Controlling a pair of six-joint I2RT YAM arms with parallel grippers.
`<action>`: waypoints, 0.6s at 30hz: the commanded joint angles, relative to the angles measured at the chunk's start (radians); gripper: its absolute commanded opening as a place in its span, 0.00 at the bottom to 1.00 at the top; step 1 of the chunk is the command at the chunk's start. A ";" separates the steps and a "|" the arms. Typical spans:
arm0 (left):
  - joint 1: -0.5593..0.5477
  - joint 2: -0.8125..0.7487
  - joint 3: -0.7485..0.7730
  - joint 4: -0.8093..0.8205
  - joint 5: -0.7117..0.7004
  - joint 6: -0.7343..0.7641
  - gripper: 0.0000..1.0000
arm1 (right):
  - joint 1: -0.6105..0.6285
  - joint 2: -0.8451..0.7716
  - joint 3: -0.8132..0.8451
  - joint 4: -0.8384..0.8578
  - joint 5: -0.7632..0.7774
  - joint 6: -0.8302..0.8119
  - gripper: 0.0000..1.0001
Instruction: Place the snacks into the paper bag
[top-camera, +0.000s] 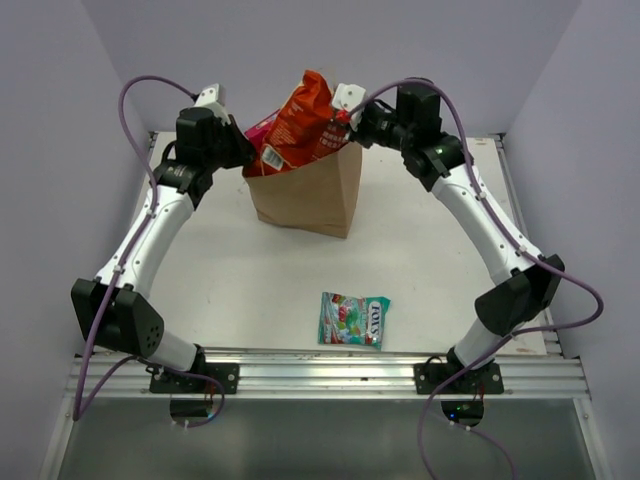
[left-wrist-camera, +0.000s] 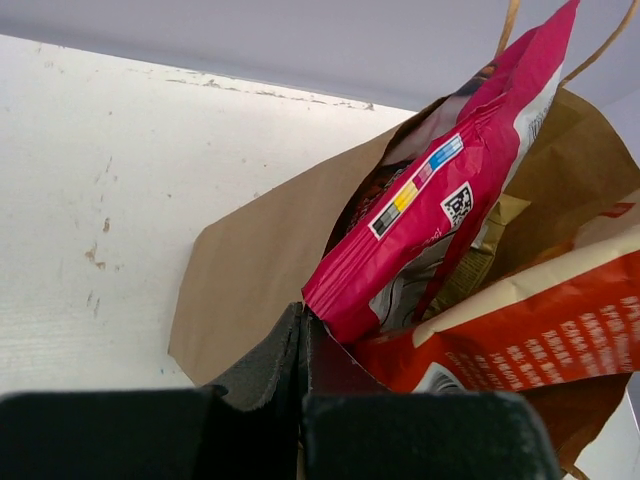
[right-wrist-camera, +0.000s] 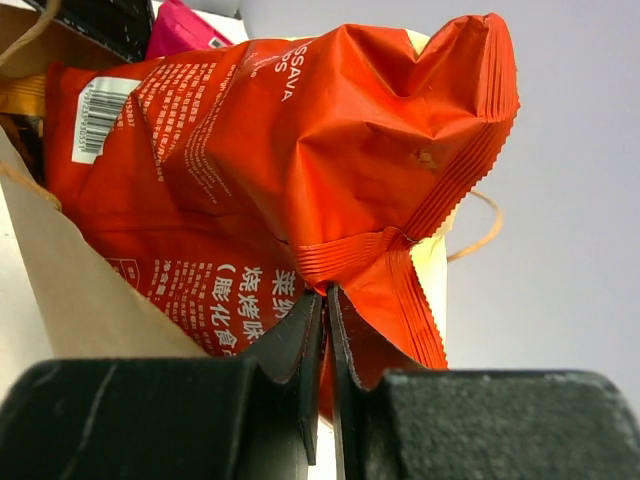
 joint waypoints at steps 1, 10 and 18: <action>-0.004 -0.056 0.001 0.078 0.012 -0.007 0.00 | 0.008 0.007 -0.051 0.048 -0.073 0.095 0.09; -0.004 -0.057 -0.018 0.088 0.031 -0.015 0.00 | 0.021 0.218 0.317 -0.263 -0.098 0.024 0.14; -0.004 -0.053 -0.004 0.077 0.035 -0.006 0.00 | 0.054 0.274 0.409 -0.383 -0.186 0.049 0.20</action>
